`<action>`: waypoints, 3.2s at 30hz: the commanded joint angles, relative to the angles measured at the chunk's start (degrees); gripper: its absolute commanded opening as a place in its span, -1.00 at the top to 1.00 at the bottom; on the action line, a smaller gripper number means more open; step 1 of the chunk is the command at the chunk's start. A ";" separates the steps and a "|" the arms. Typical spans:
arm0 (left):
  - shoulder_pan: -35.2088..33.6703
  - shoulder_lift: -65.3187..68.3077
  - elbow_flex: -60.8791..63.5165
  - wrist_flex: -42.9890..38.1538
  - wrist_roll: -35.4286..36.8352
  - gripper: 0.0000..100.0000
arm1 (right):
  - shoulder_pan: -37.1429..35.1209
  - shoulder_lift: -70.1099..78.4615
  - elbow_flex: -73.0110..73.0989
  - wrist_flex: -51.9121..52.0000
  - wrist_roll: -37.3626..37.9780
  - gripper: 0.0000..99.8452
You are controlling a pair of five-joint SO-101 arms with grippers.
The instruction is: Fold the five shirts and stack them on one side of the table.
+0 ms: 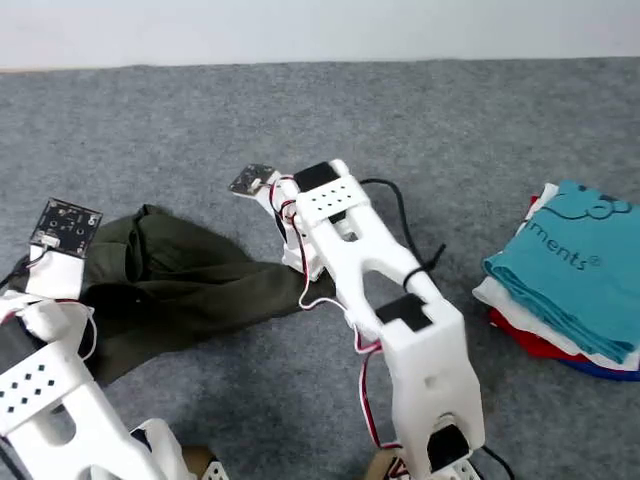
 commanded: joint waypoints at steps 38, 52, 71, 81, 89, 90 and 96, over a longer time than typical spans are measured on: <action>3.43 -0.62 -23.16 -11.25 10.73 0.99 | 4.97 -11.30 -48.44 18.68 3.60 0.98; 19.96 -0.62 -43.65 -18.02 18.99 0.99 | 14.73 -41.98 -48.44 17.89 3.78 0.97; 20.75 -0.70 -74.51 -15.47 15.21 0.99 | 27.91 -66.42 -48.18 18.51 4.92 0.97; 20.84 -0.09 -80.04 -5.10 11.16 0.99 | 30.99 -71.25 -34.64 18.59 10.37 0.97; 21.10 0.00 -49.98 -11.08 8.44 0.99 | 27.91 -67.38 -8.70 14.29 10.64 0.97; 21.19 0.00 -44.53 -13.98 6.86 0.99 | 27.82 -66.59 -5.19 12.35 10.46 0.97; 26.20 0.09 -12.53 -39.74 4.66 0.99 | 26.42 -61.41 17.32 -9.98 10.29 0.97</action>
